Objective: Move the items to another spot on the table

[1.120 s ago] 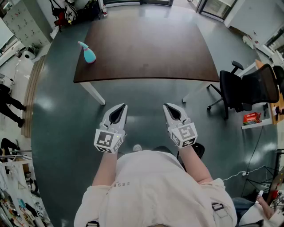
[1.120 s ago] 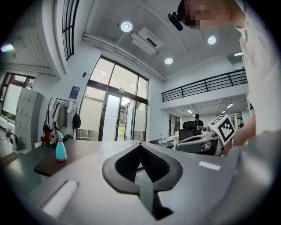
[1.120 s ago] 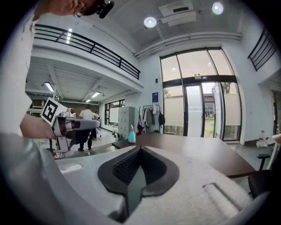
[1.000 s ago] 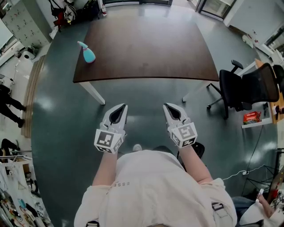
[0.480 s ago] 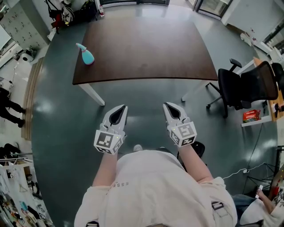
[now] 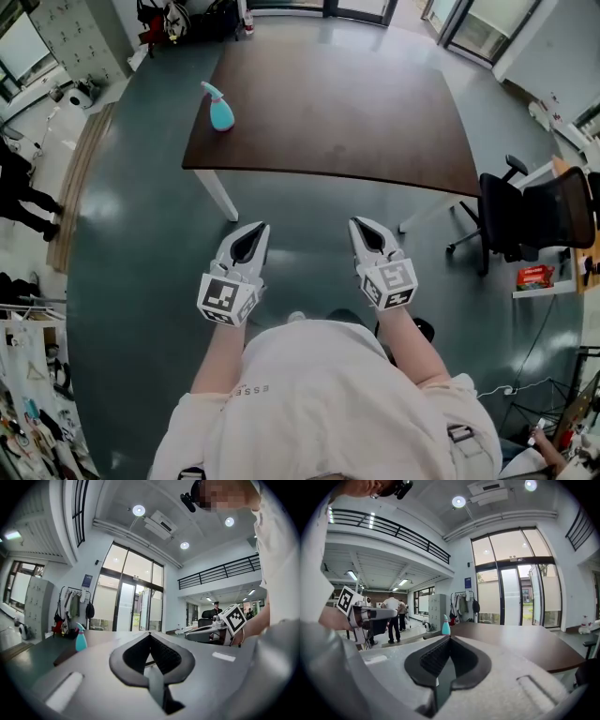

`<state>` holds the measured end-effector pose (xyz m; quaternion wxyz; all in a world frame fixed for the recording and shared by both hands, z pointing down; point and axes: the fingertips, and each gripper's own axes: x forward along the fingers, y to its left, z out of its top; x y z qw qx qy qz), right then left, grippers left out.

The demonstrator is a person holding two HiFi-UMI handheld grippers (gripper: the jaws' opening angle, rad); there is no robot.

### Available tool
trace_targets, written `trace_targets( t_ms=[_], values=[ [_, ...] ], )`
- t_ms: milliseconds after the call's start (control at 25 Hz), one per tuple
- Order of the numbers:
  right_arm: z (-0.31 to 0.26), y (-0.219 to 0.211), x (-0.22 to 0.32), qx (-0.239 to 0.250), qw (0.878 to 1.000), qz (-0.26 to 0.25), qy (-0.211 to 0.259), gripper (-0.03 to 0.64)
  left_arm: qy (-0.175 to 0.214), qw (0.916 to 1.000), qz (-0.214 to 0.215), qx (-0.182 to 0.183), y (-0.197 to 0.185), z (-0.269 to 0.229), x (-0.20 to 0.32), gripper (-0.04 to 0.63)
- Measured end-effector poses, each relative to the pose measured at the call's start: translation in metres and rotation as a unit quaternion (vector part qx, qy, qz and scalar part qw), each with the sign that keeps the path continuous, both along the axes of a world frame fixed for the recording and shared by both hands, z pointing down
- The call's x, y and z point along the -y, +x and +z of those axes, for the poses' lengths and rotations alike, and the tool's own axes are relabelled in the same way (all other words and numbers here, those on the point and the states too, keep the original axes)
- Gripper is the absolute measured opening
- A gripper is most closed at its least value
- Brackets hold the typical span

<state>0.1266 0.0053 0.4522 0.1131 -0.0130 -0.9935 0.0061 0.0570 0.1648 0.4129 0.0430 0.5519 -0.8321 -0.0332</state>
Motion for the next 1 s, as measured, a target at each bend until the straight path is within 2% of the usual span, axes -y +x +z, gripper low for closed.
trace_targets(
  t_ms=[200, 320, 520, 760, 1000],
  values=[
    [0.002, -0.036, -0.024, -0.001, 0.999, -0.054, -0.006, -0.009, -0.006, 0.9977, -0.068, -0.006, -0.016, 0.005, -0.040, 0.017],
    [0.005, -0.060, -0.045, -0.007, 0.996, -0.094, -0.006, -0.009, -0.008, 0.9932, -0.115, -0.016, -0.027, 0.011, -0.067, 0.017],
    [0.017, -0.105, -0.073, -0.016, 0.990, -0.139, -0.011, -0.009, -0.013, 0.9860, -0.164, -0.029, -0.051, 0.024, -0.095, 0.017],
    [0.027, -0.179, -0.094, -0.025, 0.984, -0.176, -0.030, -0.008, -0.014, 0.9728, -0.229, -0.031, -0.113, 0.026, -0.122, 0.017],
    [0.023, -0.268, -0.085, -0.027, 0.980, -0.195, -0.025, -0.008, -0.012, 0.9667, -0.254, -0.031, -0.195, 0.016, -0.114, 0.017]
  ],
)
